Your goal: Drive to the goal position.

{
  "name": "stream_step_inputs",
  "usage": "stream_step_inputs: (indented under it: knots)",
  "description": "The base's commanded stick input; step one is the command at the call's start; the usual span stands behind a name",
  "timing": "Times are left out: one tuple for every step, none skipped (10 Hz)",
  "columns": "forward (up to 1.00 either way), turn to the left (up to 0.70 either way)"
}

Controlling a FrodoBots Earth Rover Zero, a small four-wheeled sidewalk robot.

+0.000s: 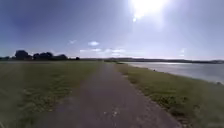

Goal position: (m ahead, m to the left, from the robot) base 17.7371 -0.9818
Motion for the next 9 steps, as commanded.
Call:
stream_step_inputs:
  knots:
    - [0.7, 0.0]
    - [0.7, 0.0]
    - [0.7, 0.0]
    - [0.7, 0.0]
    - [0.7, 0.0]
    - [0.7, 0.0]
    - [0.7, 0.0]
    - [0.7, 0.0]
    - [0.7, 0.0]
